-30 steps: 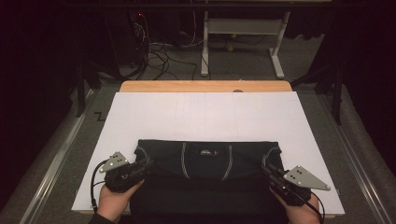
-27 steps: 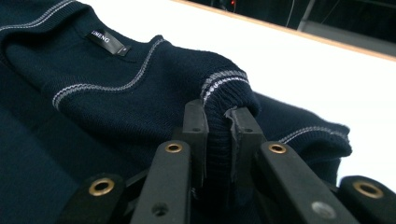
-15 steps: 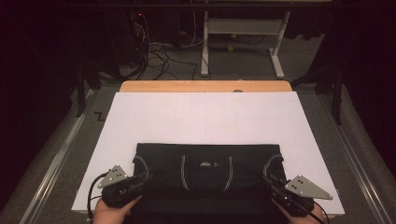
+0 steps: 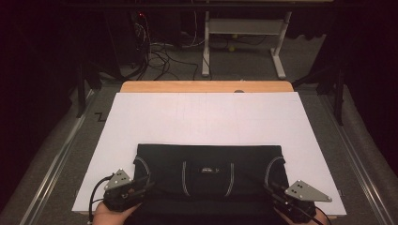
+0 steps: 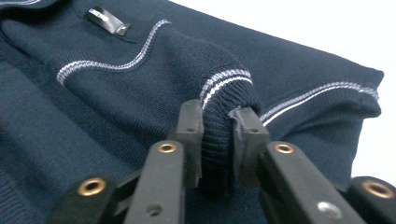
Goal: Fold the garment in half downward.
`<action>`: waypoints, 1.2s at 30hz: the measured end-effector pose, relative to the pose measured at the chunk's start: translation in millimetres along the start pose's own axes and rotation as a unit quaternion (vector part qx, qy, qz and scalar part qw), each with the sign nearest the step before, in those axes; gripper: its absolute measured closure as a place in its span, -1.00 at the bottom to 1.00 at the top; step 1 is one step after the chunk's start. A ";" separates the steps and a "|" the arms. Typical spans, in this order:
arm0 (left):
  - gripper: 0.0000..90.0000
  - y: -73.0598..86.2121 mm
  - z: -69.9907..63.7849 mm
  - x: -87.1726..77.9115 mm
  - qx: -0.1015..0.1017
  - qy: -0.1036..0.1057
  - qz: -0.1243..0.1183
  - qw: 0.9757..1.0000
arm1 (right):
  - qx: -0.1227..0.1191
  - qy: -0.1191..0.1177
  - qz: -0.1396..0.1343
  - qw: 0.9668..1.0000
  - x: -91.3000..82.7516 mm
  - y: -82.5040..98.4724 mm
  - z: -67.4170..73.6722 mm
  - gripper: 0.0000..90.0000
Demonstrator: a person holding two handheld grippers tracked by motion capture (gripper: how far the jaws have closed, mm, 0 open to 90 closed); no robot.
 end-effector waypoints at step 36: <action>-0.76 -9.7 53.2 -18.2 -0.049 -0.052 -0.058 0.996 | 0.111 0.090 -0.003 0.990 13.6 2.4 -56.1 -0.59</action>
Point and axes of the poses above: each handheld gripper's, and its own axes: x roughly forward along the jaws, y roughly out of its underside, z roughly to its left, the point moved 5 cm from there along x, roughly forward along the jaws, and after that the axes turned 11 degrees about y, right-handed, at the moved point
